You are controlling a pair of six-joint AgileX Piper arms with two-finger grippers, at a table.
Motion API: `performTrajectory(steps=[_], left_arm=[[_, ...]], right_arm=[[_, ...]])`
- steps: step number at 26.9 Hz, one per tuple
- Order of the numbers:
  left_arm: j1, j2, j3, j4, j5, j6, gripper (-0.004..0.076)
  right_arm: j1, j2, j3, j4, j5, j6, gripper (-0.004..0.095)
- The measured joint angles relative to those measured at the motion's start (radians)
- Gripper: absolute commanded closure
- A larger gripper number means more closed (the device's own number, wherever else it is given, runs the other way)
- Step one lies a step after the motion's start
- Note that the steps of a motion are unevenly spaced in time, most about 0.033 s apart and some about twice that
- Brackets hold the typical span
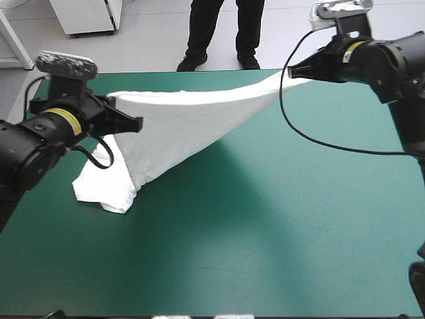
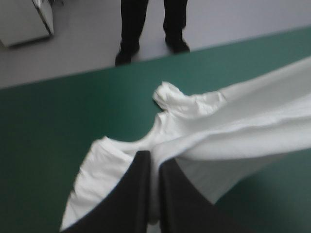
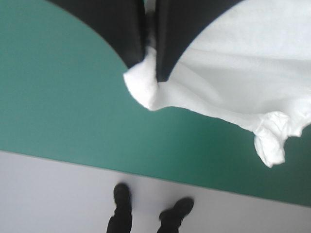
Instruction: Fold the cloth
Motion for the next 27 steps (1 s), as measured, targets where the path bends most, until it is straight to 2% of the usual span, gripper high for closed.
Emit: performTrajectory(steps=[7,15,22,25,27], left_arm=[[0.0,-0.003,-0.248,0.019,-0.083,0.072,0.0734],[0.0,-0.006,-0.362,0.019,-0.266,0.101,0.0734],[0.0,-0.006,-0.425,0.019,-0.474,0.103,0.0734],[0.0,-0.006,-0.495,0.02,-0.579,0.103,0.0734],[0.0,-0.006,-0.538,0.017,-0.624,0.103,0.0734]], right_arm=[[0.0,-0.196,-0.001,-0.061,-0.11,0.0,0.0924],[0.0,-0.331,-0.006,-0.06,-0.192,-0.043,0.0924],[0.0,-0.393,-0.006,-0.06,-0.373,-0.082,0.0923],[0.0,-0.425,-0.015,-0.038,-0.516,-0.12,0.0923],[0.0,-0.428,-0.049,-0.018,-0.559,-0.132,0.0923]])
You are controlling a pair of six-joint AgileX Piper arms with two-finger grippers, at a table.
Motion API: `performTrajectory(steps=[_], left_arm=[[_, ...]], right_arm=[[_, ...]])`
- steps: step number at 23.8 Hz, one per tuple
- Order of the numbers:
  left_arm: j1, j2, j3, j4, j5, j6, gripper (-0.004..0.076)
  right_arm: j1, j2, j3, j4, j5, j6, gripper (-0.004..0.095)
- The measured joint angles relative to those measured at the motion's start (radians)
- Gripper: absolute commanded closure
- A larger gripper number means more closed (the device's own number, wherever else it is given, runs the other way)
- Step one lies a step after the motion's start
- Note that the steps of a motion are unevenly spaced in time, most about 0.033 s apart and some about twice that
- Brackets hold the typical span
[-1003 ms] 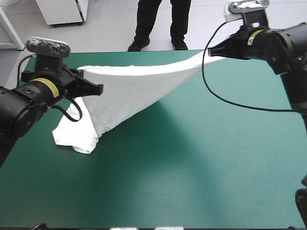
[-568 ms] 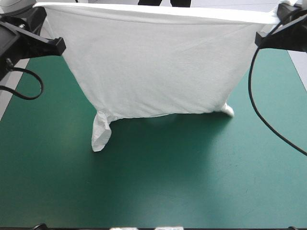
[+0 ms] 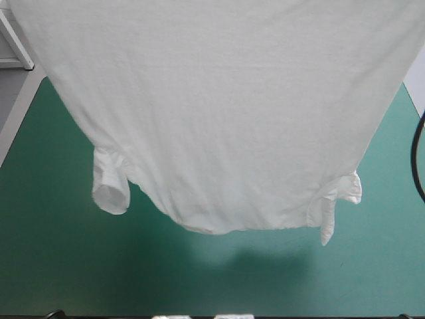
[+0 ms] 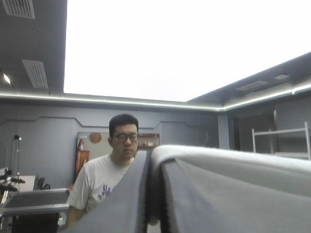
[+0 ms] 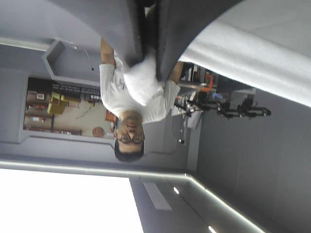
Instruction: Fold the cloth
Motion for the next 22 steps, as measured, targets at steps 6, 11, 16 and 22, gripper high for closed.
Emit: performTrajectory(steps=[6,11,16,22], left_arm=[[0.0,0.039,-0.028,-0.021,0.025,0.055,0.0734],[0.001,0.217,-0.027,0.217,0.029,-0.008,0.0734],[0.078,0.347,-0.066,0.427,-0.04,-0.274,0.0734],[0.22,0.473,-0.186,0.382,-0.212,-0.337,0.0734]], right_arm=[[0.0,0.025,-0.044,0.005,0.033,0.0,0.0923],[0.0,0.228,-0.042,-0.139,-0.005,0.1,0.0923],[0.0,0.351,-0.037,-0.361,-0.166,0.292,0.0923],[0.0,0.427,-0.044,-0.597,-0.328,0.499,0.0923]])
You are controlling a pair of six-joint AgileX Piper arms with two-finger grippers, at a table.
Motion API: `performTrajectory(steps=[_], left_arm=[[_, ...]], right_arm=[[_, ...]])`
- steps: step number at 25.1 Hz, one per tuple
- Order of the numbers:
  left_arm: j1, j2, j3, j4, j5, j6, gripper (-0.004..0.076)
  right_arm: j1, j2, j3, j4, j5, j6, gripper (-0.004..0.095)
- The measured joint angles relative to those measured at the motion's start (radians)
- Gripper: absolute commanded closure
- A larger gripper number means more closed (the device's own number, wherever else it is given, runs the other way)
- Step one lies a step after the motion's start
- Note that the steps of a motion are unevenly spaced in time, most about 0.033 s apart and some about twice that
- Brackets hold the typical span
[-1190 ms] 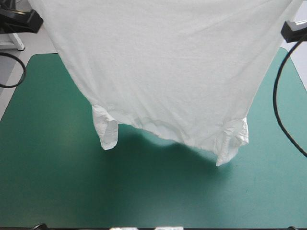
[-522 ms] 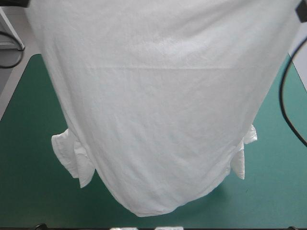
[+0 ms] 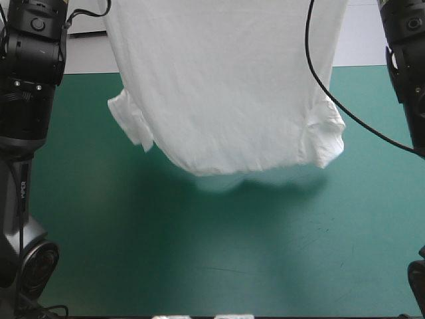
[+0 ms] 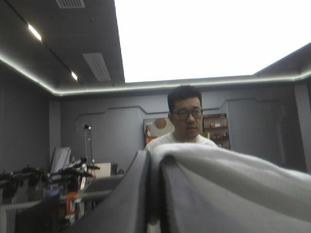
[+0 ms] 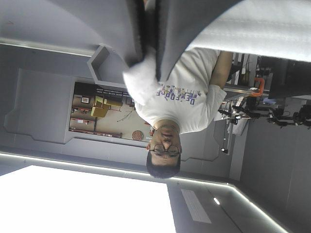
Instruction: Fold the cloth
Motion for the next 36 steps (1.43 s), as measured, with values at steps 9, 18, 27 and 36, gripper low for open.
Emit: performTrajectory(steps=[9,18,27,36], left_arm=[[0.04,0.107,-0.096,-0.037,0.002,-0.006,0.0734],[0.118,0.368,0.108,-0.2,0.234,-0.006,0.0734],[0.118,0.361,0.344,-0.276,0.3,-0.016,0.0734],[0.114,0.034,0.915,-0.235,0.13,-0.103,0.0734]], right_arm=[[0.0,0.097,-0.122,-0.049,0.077,0.089,0.0925],[-0.092,0.452,-0.117,0.317,0.377,-0.051,0.0925],[-0.131,0.505,0.128,0.51,0.441,-0.173,0.0925],[-0.131,0.141,0.824,0.515,0.134,-0.192,0.0925]])
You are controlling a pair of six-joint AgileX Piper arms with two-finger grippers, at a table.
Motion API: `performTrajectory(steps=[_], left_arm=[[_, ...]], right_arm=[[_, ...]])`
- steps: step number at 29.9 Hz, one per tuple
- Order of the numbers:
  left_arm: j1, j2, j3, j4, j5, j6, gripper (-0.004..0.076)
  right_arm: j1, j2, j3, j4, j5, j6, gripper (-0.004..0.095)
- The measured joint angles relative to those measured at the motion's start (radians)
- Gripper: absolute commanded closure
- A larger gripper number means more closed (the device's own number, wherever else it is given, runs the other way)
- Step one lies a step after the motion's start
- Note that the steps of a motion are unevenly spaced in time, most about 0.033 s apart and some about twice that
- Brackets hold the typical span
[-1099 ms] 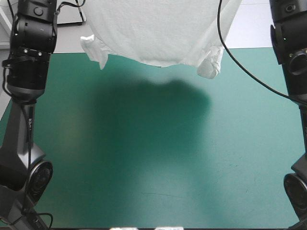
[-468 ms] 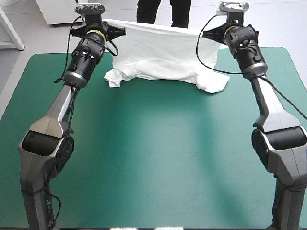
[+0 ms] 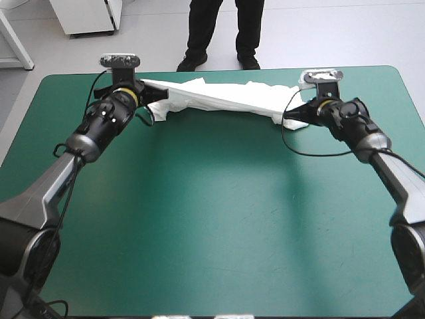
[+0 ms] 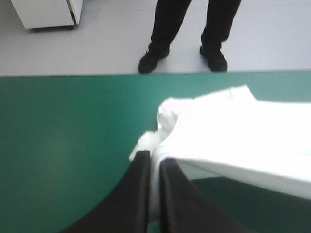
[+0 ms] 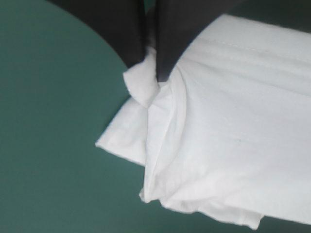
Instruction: Fold the cloth
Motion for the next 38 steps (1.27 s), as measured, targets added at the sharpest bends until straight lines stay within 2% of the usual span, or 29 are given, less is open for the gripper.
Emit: performTrajectory(steps=[8,15,28,34,38], left_arm=[[-0.088,-0.281,0.464,-0.003,-0.01,-0.011,0.0734],[-0.219,-0.509,0.732,-0.02,0.089,-0.099,0.0734],[-0.43,-0.776,0.928,-0.2,0.347,-0.111,0.0734],[-0.511,-0.837,0.944,-0.287,0.423,-0.111,0.0734],[-0.526,-0.841,0.945,-0.309,0.451,-0.111,0.0733]], right_arm=[[0.0,-0.262,0.376,0.035,-0.021,0.008,0.0925],[0.038,-0.479,0.601,0.08,0.039,0.014,0.0925],[0.19,-0.797,0.847,0.091,0.239,0.181,0.0925],[0.201,-0.887,0.869,0.1,0.362,0.209,0.0925],[0.201,-0.916,0.869,0.106,0.381,0.21,0.0918]])
